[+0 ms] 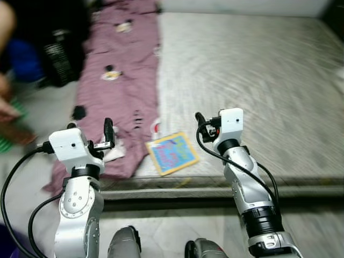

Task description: Clean up the room

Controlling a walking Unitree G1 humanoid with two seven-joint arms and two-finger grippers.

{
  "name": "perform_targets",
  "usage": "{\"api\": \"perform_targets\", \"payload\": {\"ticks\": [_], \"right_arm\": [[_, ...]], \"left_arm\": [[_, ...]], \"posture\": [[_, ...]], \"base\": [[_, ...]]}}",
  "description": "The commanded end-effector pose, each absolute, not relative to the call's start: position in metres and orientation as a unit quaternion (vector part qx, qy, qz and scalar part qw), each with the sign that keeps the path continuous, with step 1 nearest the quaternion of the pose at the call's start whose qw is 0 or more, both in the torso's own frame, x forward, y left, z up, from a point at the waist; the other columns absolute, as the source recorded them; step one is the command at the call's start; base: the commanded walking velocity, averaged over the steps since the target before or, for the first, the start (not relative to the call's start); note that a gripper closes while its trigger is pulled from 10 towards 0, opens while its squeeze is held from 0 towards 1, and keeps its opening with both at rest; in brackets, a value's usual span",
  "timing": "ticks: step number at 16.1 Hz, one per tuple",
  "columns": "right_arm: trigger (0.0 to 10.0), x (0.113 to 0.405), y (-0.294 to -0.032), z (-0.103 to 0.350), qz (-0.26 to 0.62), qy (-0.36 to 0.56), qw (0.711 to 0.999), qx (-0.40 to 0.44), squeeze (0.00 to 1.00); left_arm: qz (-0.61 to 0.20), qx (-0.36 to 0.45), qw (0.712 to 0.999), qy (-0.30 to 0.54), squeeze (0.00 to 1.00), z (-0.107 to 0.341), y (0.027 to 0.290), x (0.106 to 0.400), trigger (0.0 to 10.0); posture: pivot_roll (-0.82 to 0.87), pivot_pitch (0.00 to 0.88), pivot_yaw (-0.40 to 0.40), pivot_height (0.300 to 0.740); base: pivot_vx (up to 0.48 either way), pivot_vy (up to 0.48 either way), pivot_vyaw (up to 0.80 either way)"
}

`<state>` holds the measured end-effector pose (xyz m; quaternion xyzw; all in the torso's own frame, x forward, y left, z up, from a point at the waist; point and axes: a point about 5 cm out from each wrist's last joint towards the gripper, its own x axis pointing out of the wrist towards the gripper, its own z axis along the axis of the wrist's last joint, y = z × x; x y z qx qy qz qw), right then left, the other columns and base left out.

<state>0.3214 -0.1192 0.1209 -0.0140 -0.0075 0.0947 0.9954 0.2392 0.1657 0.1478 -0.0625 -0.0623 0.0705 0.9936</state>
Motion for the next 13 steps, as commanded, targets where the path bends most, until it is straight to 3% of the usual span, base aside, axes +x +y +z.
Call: {"api": "perform_targets", "payload": {"ticks": [1,13], "right_arm": [[10.0,0.3213,-0.121,0.119,0.091,-0.006,0.996,-0.017,0.0],[10.0,0.321,-0.1198,0.1192,0.093,-0.007,0.996,-0.011,0.0]], "left_arm": [[0.074,-0.07,0.993,-0.052,0.0,0.1446,0.1653,0.2385,10.0],[0.07,-0.077,0.993,-0.053,0.0,0.1452,0.1647,0.2385,10.0]], "posture": [[0.14,0.128,-0.037,0.74],[0.14,0.122,-0.038,0.74]], "base": [[0.0,0.0,0.0],[0.0,0.0,0.0]]}}
